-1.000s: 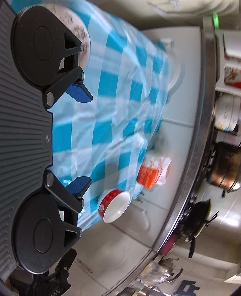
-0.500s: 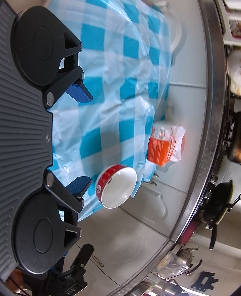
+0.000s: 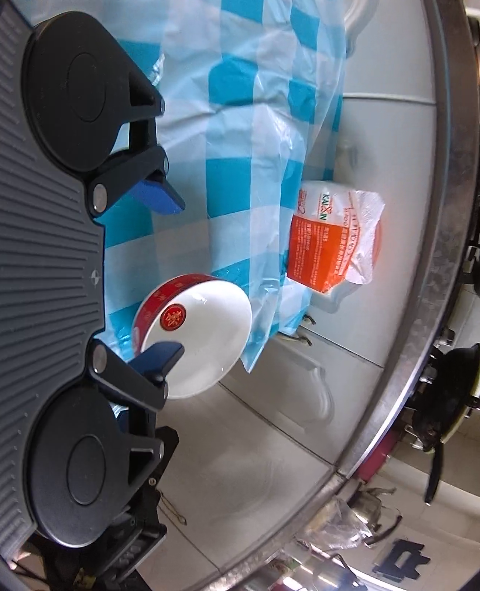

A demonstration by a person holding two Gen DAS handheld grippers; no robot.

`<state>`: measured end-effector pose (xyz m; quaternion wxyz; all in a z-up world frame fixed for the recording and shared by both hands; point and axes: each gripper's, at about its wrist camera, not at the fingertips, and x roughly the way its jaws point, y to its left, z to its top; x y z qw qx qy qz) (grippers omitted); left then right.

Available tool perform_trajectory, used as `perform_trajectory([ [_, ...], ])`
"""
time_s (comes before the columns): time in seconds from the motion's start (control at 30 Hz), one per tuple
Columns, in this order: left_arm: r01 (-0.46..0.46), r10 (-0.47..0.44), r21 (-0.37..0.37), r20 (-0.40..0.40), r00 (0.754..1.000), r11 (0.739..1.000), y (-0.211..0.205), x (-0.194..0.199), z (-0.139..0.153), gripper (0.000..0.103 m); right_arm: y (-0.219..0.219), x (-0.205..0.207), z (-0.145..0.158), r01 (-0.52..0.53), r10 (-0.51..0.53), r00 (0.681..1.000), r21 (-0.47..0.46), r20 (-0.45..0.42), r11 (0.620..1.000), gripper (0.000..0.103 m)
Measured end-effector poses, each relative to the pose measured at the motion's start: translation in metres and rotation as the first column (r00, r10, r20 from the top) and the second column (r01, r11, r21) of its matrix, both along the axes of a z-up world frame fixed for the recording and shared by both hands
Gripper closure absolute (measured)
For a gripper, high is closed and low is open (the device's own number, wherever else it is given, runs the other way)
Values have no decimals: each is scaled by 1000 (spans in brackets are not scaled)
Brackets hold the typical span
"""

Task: Organize plates and bowls
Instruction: 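Grip the rim of the red-and-white bowl with both tools, then lift and carry the red-and-white bowl toward the nested bowls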

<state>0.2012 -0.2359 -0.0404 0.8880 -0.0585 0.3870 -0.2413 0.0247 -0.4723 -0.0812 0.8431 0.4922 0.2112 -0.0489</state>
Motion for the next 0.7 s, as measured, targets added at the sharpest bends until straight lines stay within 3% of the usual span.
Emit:
perform_trajectory([
  [0.1,-5,6,17,-24,1000,1000,-9,12,-11,33,-5,9,-6,-1,1,1000,29,3,1000,21],
  [0.3,-14,13,-11,-94,995,1000,-19,29,-30,45,-14,22,-18,-1,0,1000,84,10,996,22],
  [0.5,-8,0,-56,-139,990,998,-24,39,-41,63,-16,36,-21,-26,25,1000,90,19,996,31],
  [0.7,20,-33,-87,-151,988,996,-26,42,-43,70,-17,40,-25,-29,26,999,102,25,994,32],
])
